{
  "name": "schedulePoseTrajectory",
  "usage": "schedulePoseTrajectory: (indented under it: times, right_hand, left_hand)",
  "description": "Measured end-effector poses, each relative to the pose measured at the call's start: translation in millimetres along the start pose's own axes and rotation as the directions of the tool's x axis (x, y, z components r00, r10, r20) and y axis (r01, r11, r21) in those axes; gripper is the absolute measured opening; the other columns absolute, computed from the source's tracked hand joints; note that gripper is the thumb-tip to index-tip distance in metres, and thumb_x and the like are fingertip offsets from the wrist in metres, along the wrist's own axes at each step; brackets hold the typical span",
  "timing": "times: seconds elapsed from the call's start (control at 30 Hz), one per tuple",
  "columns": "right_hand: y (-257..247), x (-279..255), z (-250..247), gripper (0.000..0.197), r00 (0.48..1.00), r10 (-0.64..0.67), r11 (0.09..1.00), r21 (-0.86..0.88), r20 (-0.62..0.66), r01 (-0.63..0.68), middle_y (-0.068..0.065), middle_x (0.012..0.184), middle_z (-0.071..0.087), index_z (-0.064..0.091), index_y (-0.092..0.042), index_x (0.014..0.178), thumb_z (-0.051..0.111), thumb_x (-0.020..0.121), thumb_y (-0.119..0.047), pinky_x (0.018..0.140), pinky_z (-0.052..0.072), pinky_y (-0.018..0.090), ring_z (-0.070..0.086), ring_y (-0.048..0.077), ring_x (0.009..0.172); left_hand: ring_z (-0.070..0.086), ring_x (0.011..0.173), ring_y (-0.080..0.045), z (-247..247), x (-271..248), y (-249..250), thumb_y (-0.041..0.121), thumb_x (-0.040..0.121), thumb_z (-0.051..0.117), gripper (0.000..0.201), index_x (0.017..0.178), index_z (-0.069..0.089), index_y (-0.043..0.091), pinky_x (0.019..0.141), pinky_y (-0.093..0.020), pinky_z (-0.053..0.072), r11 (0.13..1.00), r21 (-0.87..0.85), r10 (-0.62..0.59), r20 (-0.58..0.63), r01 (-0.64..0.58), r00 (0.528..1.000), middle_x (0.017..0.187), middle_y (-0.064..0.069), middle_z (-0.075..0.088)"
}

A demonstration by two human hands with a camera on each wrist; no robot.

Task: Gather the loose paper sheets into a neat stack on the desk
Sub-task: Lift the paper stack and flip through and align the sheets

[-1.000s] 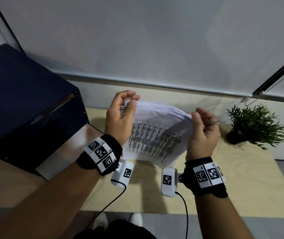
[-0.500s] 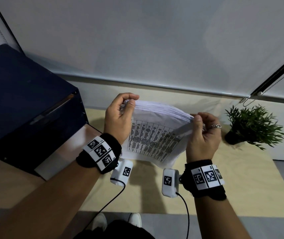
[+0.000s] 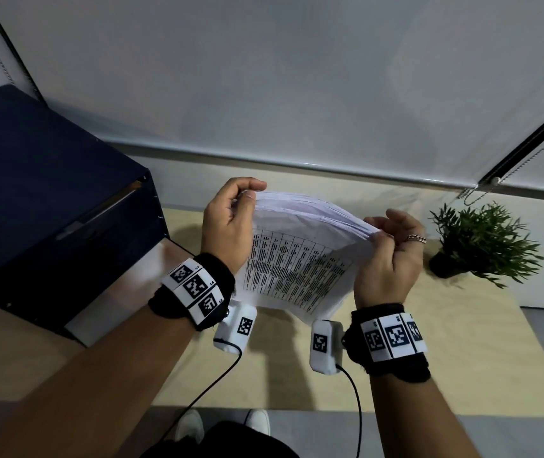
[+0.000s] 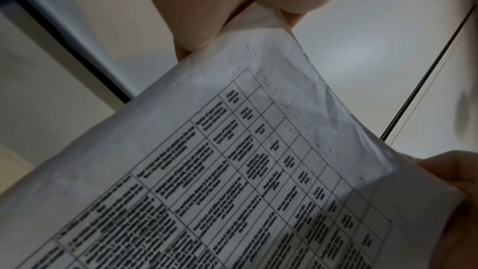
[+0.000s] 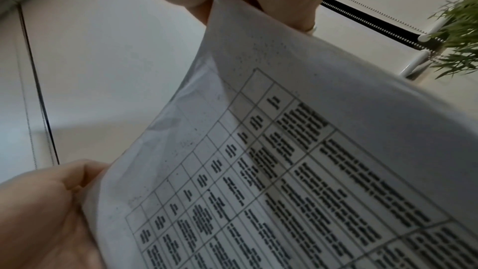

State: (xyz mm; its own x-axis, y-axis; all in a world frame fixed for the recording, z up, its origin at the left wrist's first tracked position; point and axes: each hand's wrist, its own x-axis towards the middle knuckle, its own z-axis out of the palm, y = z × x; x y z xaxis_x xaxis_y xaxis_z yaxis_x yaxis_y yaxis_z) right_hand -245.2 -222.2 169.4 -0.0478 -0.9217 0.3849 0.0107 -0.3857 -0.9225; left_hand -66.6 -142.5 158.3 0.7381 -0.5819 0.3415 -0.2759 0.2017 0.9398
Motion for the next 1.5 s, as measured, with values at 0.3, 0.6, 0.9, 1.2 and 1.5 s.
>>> schedulePoseTrajectory:
  times: [0.3,0.6,0.9,1.2,1.5]
  right_hand:
    - [14.6,-5.6,-11.0,0.047,0.976,0.033,0.992,0.112,0.214,-0.058,0.006,0.099,0.067,0.041,-0.013,0.123,0.067,0.086,-0.002,0.081,0.053,0.020,0.065,0.010,0.093]
    - [23.5,0.1,-22.8,0.019,0.975,0.064,0.993,0.088,0.213,-0.084,-0.012,0.079,0.069,0.059,-0.008,0.093,0.064,0.084,0.008,0.072,0.049,0.012,0.062,-0.007,0.073]
    - [-6.2,23.4,-17.8,0.013,0.918,-0.069,0.957,-0.234,0.390,0.171,-0.010,0.078,0.068,0.070,-0.017,0.094,0.057,0.092,-0.015,0.070,0.057,0.039,0.065,0.012,0.072]
    - [-4.1,18.4,-5.6,0.054,0.926,-0.318,0.766,-0.519,0.205,0.378,0.007,0.135,0.042,0.051,-0.017,0.128,0.071,0.080,-0.032,0.111,0.032,0.045,0.040,0.025,0.128]
    - [69.0,-0.6,2.0,0.130,0.722,0.682,0.732,-0.131,0.120,-0.669,0.004,0.146,0.035,0.007,-0.020,0.152,0.082,0.056,-0.064,0.107,0.042,0.047,0.044,0.020,0.128]
  left_hand:
    - [0.062,0.100,-0.013,-5.5,2.9,6.0,0.013,0.091,0.064,0.018,0.108,0.059,0.009,0.091,-0.019,0.047,1.000,-0.010,0.001,0.106,0.000,0.994,0.104,-0.005,0.067]
    - [0.059,0.076,0.002,-14.9,-4.7,7.5,0.015,0.082,0.075,0.020,0.095,0.059,0.016,0.075,-0.017,0.047,1.000,0.019,0.014,0.268,-0.020,0.963,0.084,0.012,0.063]
    - [0.055,0.104,-0.007,-18.9,22.3,43.9,0.047,0.073,0.077,0.055,0.120,0.052,0.031,0.093,-0.031,0.045,0.748,0.554,0.105,0.445,-0.366,0.889,0.112,0.015,0.061]
    - [0.068,0.092,-0.025,-16.6,28.9,36.9,0.034,0.093,0.062,0.033,0.118,0.064,0.013,0.075,-0.026,0.047,0.862,0.477,0.059,0.244,-0.173,0.968,0.106,-0.009,0.073]
    - [0.073,0.092,-0.016,-39.7,16.1,-11.4,0.015,0.099,0.054,0.022,0.119,0.060,0.009,0.076,-0.037,0.059,0.861,-0.315,-0.445,-0.082,0.400,0.892,0.105,-0.003,0.073]
